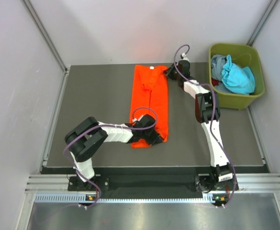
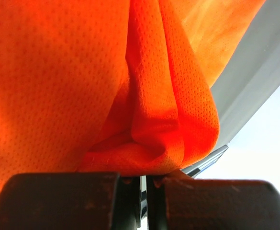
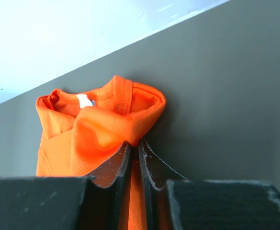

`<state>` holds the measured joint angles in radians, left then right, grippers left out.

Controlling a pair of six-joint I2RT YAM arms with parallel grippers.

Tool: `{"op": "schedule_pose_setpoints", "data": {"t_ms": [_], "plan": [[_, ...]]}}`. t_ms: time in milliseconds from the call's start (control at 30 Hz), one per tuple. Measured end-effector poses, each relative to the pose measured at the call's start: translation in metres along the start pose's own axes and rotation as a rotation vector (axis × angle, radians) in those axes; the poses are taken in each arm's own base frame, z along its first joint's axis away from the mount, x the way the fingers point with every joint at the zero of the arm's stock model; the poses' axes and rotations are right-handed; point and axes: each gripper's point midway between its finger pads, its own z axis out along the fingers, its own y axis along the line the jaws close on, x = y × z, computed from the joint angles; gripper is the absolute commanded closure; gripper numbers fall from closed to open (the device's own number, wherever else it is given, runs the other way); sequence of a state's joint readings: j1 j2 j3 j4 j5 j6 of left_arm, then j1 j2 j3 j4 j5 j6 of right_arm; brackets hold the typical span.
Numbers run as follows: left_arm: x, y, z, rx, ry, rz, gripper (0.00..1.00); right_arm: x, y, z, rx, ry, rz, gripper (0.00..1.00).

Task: Fold and stack the t-shirts
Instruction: Fold the tshirt

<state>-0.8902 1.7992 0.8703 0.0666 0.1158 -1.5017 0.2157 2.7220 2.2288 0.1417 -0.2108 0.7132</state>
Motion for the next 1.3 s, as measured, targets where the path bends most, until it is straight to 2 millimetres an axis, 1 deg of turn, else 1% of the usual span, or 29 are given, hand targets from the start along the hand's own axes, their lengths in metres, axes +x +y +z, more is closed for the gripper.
{"op": "schedule_pose_setpoints", "data": {"t_ms": [33, 67, 100, 200, 267, 300, 367, 400, 433, 467, 533, 600, 667, 733, 767, 800, 867, 900, 967, 1000, 1067, 1100, 1167, 1200, 1300], "plan": [[0.001, -0.001, 0.001, 0.001, 0.004, 0.003, 1.0, -0.001, -0.002, 0.0, 0.001, -0.001, 0.004, 0.85], [0.003, -0.002, 0.002, 0.003, 0.009, 0.005, 0.98, -0.002, -0.003, 0.0, 0.002, -0.002, 0.006, 0.84], [0.005, -0.004, 0.003, 0.004, 0.018, 0.011, 0.93, -0.002, -0.003, 0.0, 0.003, -0.001, 0.008, 0.81], [0.014, -0.005, 0.004, 0.007, 0.06, 0.033, 0.74, -0.005, -0.006, -0.002, 0.0, 0.007, 0.01, 0.77], [0.021, -0.003, 0.002, 0.001, 0.099, 0.054, 0.66, -0.01, -0.009, -0.004, 0.003, 0.016, 0.01, 0.75], [0.025, -0.003, -0.001, -0.001, 0.117, 0.063, 0.61, -0.014, -0.011, -0.006, 0.004, 0.023, 0.012, 0.73], [0.029, -0.001, -0.008, -0.011, 0.137, 0.093, 0.58, -0.022, -0.014, -0.01, -0.003, 0.037, 0.014, 0.7], [0.031, 0.0, -0.013, -0.017, 0.148, 0.105, 0.56, -0.027, -0.018, -0.012, 0.0, 0.037, 0.017, 0.7], [0.034, 0.001, -0.022, -0.027, 0.165, 0.127, 0.55, -0.029, -0.021, -0.015, 0.0, 0.049, 0.018, 0.68], [0.036, 0.0, -0.026, -0.028, 0.172, 0.137, 0.55, -0.031, -0.025, -0.018, 0.004, 0.06, 0.022, 0.66], [0.037, -0.006, -0.042, -0.019, 0.189, 0.173, 0.54, -0.028, -0.032, -0.026, 0.02, 0.11, 0.023, 0.64], [0.037, -0.022, -0.061, 0.019, 0.2, 0.213, 0.52, -0.026, -0.037, -0.039, 0.04, 0.162, 0.029, 0.62], [0.03, -0.046, -0.081, 0.088, 0.198, 0.243, 0.52, -0.021, -0.031, -0.059, 0.05, 0.223, 0.03, 0.61], [0.018, -0.067, -0.097, 0.157, 0.185, 0.255, 0.53, -0.017, -0.016, -0.082, 0.048, 0.279, 0.029, 0.61], [0.01, -0.076, -0.104, 0.188, 0.172, 0.257, 0.54, -0.016, -0.003, -0.094, 0.036, 0.303, 0.024, 0.61], [0.002, -0.082, -0.109, 0.207, 0.159, 0.261, 0.54, -0.016, 0.009, -0.106, 0.023, 0.32, 0.017, 0.63], [-0.016, -0.089, -0.115, 0.227, 0.121, 0.265, 0.55, -0.012, 0.037, -0.136, -0.014, 0.357, 0.003, 0.67], [-0.027, -0.091, -0.117, 0.232, 0.099, 0.268, 0.56, -0.007, 0.053, -0.154, -0.039, 0.378, -0.005, 0.71], [-0.041, -0.09, -0.118, 0.232, 0.073, 0.264, 0.58, 0.006, 0.076, -0.182, -0.083, 0.412, -0.011, 0.76], [-0.048, -0.089, -0.119, 0.234, 0.064, 0.26, 0.6, 0.018, 0.088, -0.2, -0.109, 0.441, -0.012, 0.79], [-0.061, -0.088, -0.121, 0.242, 0.049, 0.255, 0.6, 0.05, 0.102, -0.233, -0.151, 0.514, -0.002, 0.82], [-0.065, -0.087, -0.121, 0.246, 0.047, 0.254, 0.6, 0.068, 0.106, -0.246, -0.172, 0.547, 0.0, 0.82], [-0.075, -0.084, -0.12, 0.249, 0.046, 0.25, 0.6, 0.108, 0.104, -0.274, -0.184, 0.642, 0.034, 0.82], [-0.079, -0.083, -0.118, 0.251, 0.046, 0.248, 0.58, 0.131, 0.099, -0.287, -0.183, 0.691, 0.05, 0.82], [-0.09, -0.076, -0.111, 0.244, 0.052, 0.239, 0.58, 0.184, 0.081, -0.319, -0.158, 0.822, 0.096, 0.82]]}}
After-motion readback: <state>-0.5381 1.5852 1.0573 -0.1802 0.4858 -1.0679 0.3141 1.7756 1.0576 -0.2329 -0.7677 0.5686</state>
